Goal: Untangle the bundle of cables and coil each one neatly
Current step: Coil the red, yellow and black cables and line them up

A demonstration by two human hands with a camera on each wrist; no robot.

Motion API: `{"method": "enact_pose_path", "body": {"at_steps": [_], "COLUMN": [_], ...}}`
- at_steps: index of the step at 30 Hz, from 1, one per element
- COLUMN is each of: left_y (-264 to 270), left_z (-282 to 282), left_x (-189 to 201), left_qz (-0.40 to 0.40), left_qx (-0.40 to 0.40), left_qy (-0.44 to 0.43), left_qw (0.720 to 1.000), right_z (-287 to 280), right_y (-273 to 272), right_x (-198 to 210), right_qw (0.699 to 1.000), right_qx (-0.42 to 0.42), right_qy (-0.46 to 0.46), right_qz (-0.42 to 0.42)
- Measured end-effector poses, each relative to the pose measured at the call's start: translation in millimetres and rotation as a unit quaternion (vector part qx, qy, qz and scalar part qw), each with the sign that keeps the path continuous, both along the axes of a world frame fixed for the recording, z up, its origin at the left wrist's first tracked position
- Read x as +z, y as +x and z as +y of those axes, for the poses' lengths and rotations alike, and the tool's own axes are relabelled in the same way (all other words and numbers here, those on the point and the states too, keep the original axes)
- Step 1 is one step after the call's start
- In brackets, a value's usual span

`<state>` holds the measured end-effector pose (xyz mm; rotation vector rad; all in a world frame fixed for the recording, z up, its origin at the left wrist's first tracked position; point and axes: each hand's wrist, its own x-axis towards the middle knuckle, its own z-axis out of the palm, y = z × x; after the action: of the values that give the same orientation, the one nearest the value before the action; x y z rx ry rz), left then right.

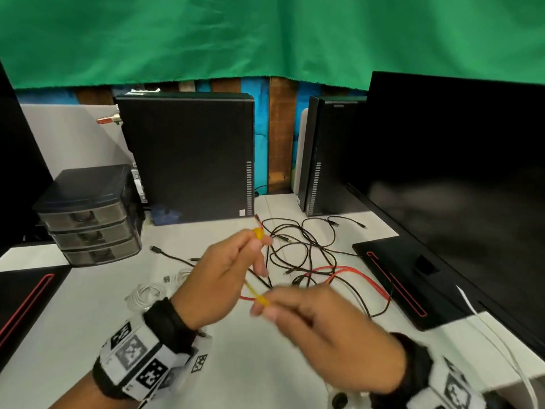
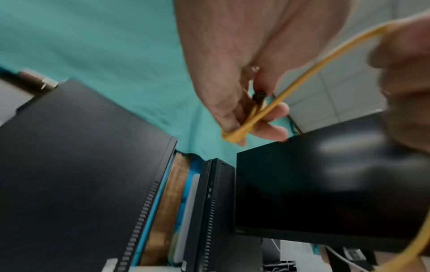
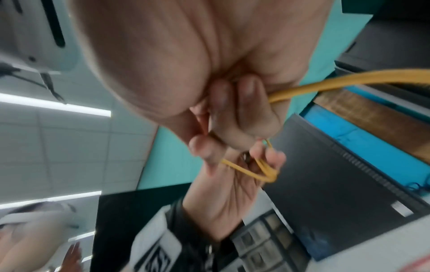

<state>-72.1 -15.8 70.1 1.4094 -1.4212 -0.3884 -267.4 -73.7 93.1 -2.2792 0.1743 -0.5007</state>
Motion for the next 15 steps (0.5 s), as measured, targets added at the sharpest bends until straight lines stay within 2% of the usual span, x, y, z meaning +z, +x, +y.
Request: {"method": "enact_pose_path", "body": {"at_steps": [2, 3, 5, 7, 9, 12, 15], "left_y": [-7.7, -14.0, -25.1, -29.2, -28.0, -24.2, -14.7], "left_z": [4.2, 7.1, 12.1, 15.9, 16.0, 12.1, 6.1], "left_x": [1.7, 4.5, 10.7, 16.3, 20.2, 27.1, 30.5], "left_qz": [-0.034, -0.023, 0.063, 0.17, 0.259, 0.373, 0.443], "left_qx": [-0.056, -0.09, -0.164, -0.226, -0.255, -0.181, -0.087], "left_qy": [0.041, 0.054, 0.078, 0.087, 0.065, 0.009, -0.057], "left_qw": [0.997, 0.994, 0.981, 0.955, 0.93, 0.91, 0.89], "right_z": [-8.7, -15.2, -28.2, -39.1, -42.2, -33.0, -16.1], "right_y": [-5.7, -7.2, -7.1, -4.7, 1.2, 14.6, 23.6], "right_x": [11.8, 14.0, 14.4, 7.8, -3.1, -24.0, -50.5], "right_qw": [0.995, 0.991, 0.981, 0.967, 0.956, 0.956, 0.973], "right_qx": [-0.025, -0.041, -0.086, -0.112, -0.119, -0.129, -0.122], "right_qy": [0.039, 0.035, 0.05, 0.116, 0.178, 0.223, 0.188], "right_qz": [-0.085, -0.121, -0.167, -0.198, -0.198, -0.142, -0.048]}}
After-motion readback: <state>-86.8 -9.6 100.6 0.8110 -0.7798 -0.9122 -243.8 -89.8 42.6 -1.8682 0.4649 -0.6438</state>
